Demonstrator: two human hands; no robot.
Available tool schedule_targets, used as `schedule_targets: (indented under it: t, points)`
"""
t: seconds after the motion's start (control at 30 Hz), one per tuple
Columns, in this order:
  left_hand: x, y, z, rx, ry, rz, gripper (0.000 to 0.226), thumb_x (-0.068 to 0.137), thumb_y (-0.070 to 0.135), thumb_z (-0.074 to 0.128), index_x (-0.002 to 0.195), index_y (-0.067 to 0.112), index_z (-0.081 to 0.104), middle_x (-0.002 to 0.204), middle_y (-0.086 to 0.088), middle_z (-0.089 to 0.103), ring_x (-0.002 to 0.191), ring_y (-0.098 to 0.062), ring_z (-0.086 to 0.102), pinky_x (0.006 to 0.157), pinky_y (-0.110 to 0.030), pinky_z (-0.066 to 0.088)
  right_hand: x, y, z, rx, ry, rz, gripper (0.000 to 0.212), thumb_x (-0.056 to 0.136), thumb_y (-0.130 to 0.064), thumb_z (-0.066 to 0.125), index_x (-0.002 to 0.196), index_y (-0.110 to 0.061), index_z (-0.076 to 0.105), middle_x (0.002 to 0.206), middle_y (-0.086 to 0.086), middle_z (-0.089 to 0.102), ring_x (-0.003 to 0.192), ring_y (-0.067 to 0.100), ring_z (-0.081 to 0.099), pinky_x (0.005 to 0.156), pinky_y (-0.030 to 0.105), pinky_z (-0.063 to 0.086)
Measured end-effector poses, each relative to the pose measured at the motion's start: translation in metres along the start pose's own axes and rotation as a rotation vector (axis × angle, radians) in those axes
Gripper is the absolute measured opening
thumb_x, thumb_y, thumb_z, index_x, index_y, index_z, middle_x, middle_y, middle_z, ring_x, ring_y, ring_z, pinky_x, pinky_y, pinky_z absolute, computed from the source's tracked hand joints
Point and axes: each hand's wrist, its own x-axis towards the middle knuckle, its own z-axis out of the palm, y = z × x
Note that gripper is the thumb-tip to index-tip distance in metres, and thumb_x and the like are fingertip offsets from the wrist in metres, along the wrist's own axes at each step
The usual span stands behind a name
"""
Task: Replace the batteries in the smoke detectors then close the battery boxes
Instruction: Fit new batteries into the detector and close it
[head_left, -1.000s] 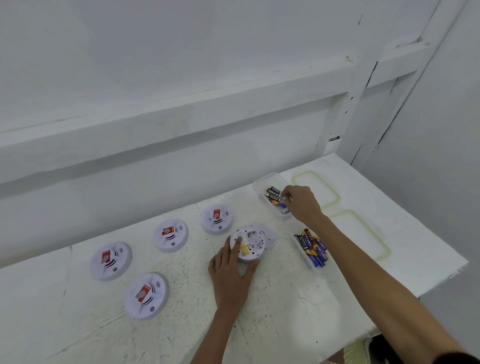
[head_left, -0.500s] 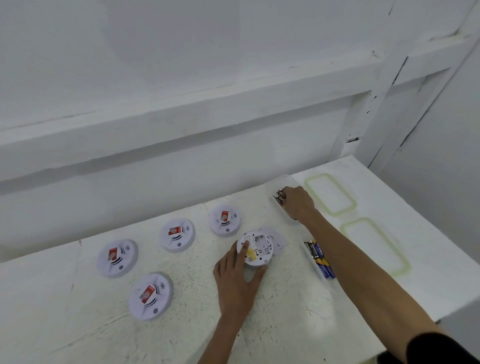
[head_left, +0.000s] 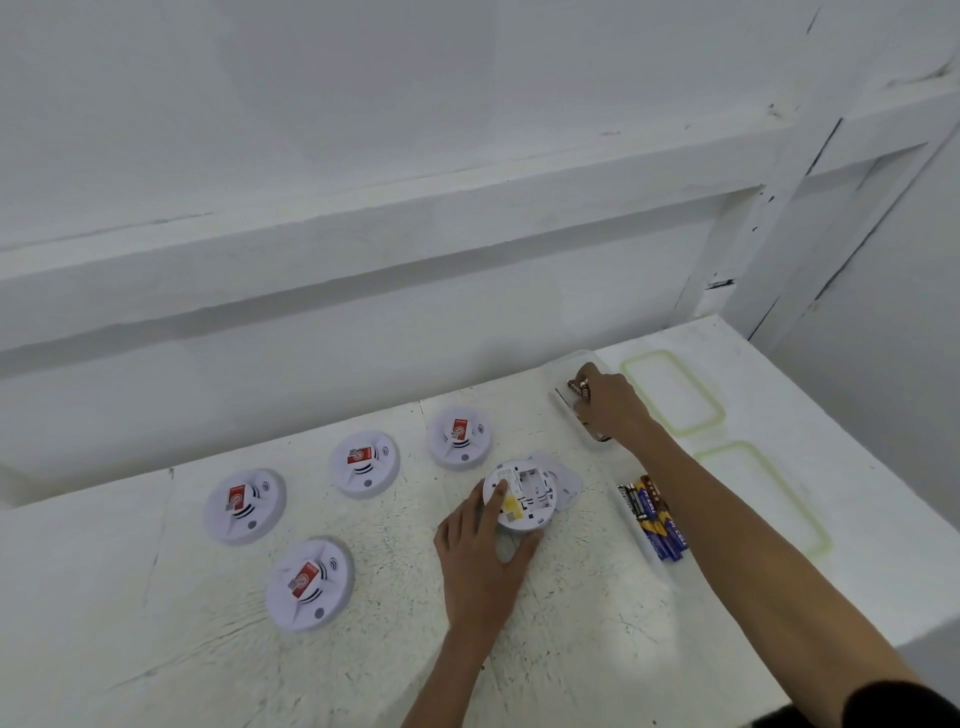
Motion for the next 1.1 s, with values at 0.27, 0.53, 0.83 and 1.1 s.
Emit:
schedule_targets:
  t: [0.27,0.53,0.83,1.1]
  points:
    - [-0.002,0.003,-0.001,0.011,-0.012,0.009,0.074,0.093,0.071,0.046,0.155,0.033,0.037,0.161,0.006,0.038,0.139,-0.014,0.044,0.116,-0.035,0.024,-0.046,-0.009,-0.021,0.462,0.29,0.09,0.016,0.09,-0.024,0.058,0.106,-0.021,0.058,0.059,0.001,0.061,0.059,0.015,0.059,0.052,0.028,0.046]
    - [-0.002,0.001,0.002,0.015,-0.007,0.007,0.073,0.092,0.067,0.052,0.154,0.031,0.036,0.157,0.001,0.043,0.137,-0.019,0.046,0.115,-0.042,0.03,-0.102,-0.047,-0.012,0.473,0.232,-0.038,0.022,0.086,-0.021,0.061,0.107,-0.026,0.06,0.061,-0.005,0.059,0.053,0.012,0.054,0.056,0.031,0.051]
    - [-0.003,0.001,0.004,-0.003,-0.015,-0.016,0.073,0.094,0.065,0.046,0.155,0.026,0.036,0.157,-0.004,0.043,0.138,-0.023,0.047,0.116,-0.041,0.028,-0.127,-0.053,0.031,0.29,0.074,-0.246,0.032,0.091,-0.019,0.063,0.121,-0.026,0.057,0.077,-0.005,0.062,0.065,0.004,0.056,0.061,0.023,0.048]
    - [-0.003,-0.002,0.006,-0.007,0.006,-0.008,0.072,0.094,0.064,0.048,0.156,0.029,0.032,0.157,-0.005,0.043,0.138,-0.024,0.047,0.115,-0.046,0.033,-0.124,-0.05,0.027,0.45,0.094,-0.103,0.029,0.092,-0.016,0.063,0.119,-0.026,0.059,0.076,-0.004,0.067,0.064,0.003,0.061,0.06,0.01,0.047]
